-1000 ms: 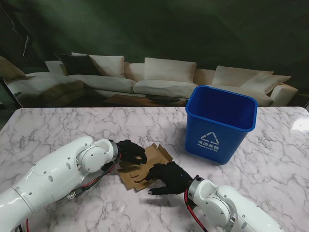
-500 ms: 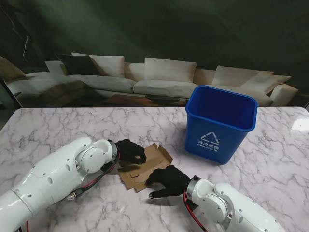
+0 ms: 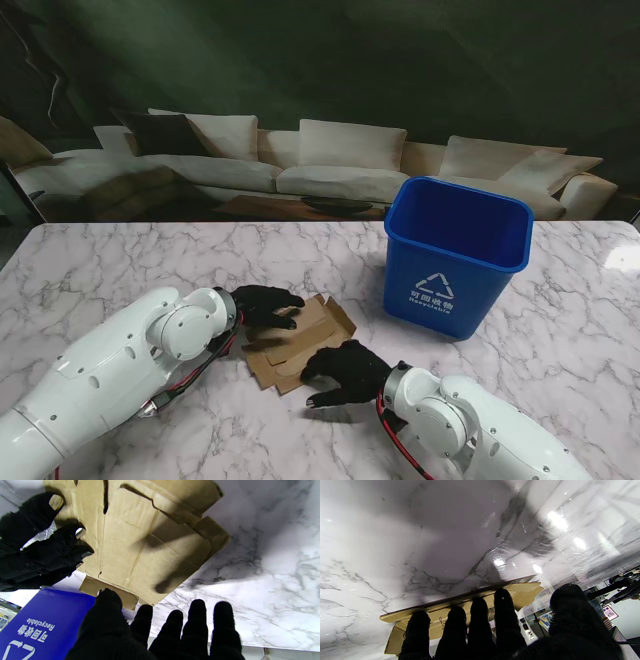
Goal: Fold the flattened cardboard along its creases and drop it into the bin
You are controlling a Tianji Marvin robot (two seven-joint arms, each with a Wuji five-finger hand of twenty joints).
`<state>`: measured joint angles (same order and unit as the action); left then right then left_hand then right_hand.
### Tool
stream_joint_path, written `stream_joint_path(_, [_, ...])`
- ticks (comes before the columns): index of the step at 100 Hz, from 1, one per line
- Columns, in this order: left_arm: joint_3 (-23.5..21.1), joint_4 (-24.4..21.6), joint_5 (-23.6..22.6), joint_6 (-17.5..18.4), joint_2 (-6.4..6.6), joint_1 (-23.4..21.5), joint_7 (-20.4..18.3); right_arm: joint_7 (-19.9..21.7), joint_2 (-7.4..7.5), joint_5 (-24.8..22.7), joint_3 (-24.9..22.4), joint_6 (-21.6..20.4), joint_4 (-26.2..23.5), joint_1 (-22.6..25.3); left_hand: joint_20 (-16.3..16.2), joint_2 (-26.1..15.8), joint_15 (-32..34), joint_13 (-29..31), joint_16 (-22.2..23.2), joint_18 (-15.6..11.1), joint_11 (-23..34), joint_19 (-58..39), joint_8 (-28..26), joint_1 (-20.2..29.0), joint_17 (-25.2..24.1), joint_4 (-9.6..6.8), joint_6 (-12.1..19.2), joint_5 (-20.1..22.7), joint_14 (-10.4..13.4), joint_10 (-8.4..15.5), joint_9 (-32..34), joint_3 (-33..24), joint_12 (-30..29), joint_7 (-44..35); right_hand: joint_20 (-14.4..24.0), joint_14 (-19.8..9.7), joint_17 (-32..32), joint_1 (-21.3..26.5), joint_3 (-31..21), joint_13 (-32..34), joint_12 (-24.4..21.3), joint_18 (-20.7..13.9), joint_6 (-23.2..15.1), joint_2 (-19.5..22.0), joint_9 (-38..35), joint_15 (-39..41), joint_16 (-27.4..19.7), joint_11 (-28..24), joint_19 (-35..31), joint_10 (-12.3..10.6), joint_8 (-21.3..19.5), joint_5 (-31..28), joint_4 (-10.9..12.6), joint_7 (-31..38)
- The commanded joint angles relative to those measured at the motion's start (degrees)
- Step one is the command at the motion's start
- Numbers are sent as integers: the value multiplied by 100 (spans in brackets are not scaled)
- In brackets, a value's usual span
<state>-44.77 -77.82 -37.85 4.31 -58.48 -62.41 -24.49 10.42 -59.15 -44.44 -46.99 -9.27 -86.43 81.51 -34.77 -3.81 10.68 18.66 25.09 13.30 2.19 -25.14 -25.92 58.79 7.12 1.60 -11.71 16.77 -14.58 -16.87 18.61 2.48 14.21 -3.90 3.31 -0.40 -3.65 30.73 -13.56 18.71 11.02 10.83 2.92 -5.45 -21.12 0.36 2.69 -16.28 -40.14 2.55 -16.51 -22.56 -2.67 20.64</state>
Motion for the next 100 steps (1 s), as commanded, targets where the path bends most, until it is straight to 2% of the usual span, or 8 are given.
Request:
stream_joint_path(1, [8, 47, 103, -122, -55, 25, -18, 81, 12, -15, 54, 67, 173, 61, 37, -185, 209, 198, 154, -151, -68, -583, 198, -167, -42, -105, -316, -477, -170, -261, -57, -55, -51, 200, 128, 25, 192, -160, 80, -18, 45, 223, 131, 156, -84, -113, -36, -105, -330, 231, 75, -45, 48, 36])
stream_joint_path(5, [19, 80, 157, -191, -76, 31, 32, 78, 11, -15, 63, 75, 178, 56, 244, -146, 260, 235, 179, -194, -67, -897, 261, -220, -70, -116, -485, -650, -182, -327, -51, -77, -47, 217, 125, 29, 194, -159, 82, -23, 47, 223, 137, 158, -77, -112, -36, -108, -324, 232, 75, -40, 48, 32])
stream_joint_path(14, [78, 185, 276, -297, -112, 89, 96, 91, 11, 1, 97, 101, 190, 37, 362, -31, 385, 338, 247, -230, -48, -1304, 253, -292, -49, -127, -769, -804, -217, -427, 32, -58, -15, 203, 121, 34, 197, -151, 85, -21, 50, 219, 147, 150, -72, -110, -37, -115, -316, 236, 75, -40, 49, 26])
stream_joint_path(31, [238, 314, 454, -534, -134, 217, 25, 70, 7, 11, 184, 126, 258, -16, 442, 113, 640, 514, 438, -266, 32, -1727, 204, -365, 54, -140, -1075, -759, -267, -498, 267, -68, 80, 136, 114, 51, 192, -150, 91, -34, 43, 219, 161, 149, -40, -111, -40, -103, -304, 269, 86, -26, 49, 0])
stream_joint_path(59, [479, 507, 843, -807, -159, 393, -161, 45, -4, 58, 325, 229, 348, -79, 433, 66, 947, 1167, 651, -124, 173, -2214, 235, -337, 540, -141, -915, -739, -379, -494, 974, -74, 232, 165, 90, 28, 154, -138, 100, -103, 19, 166, 203, 148, 48, -123, -50, -54, -258, 237, 112, 6, 49, -43])
stream_joint_path(72, [513, 490, 1005, -925, -160, 401, -257, 3, -15, 68, 408, 309, 420, -120, 412, 36, 1195, 1500, 891, 12, 181, -2631, 254, -333, 681, -142, -792, -790, -384, -482, 1031, -74, 337, 171, 64, -15, 121, -126, 105, -143, -31, 94, 186, 140, 99, -126, -56, 46, -210, 129, 147, 66, 48, -88])
stream_joint_path(80, [516, 469, 1175, -1006, -162, 397, -339, 6, -15, 72, 469, 349, 472, -164, 338, 26, 1368, 1612, 1101, 69, 194, -2841, 252, -311, 744, -146, -744, -807, -371, -478, 1011, -79, 431, 167, 32, -20, 84, -129, 109, -185, -65, 61, 194, 149, 143, -133, -61, 117, -147, 136, 168, 103, 48, -110])
stream_joint_path(100, [502, 440, 1586, -1127, -181, 396, -484, 29, -13, 65, 628, 451, 614, -304, 250, 49, 1477, 1721, 1221, 81, 172, -2994, 240, -209, 829, -159, -771, -790, -344, -507, 935, -96, 451, 151, -69, -11, 57, -124, 118, -286, -146, -56, 234, 166, 223, -143, -79, 287, 18, 158, 232, 174, 49, -144])
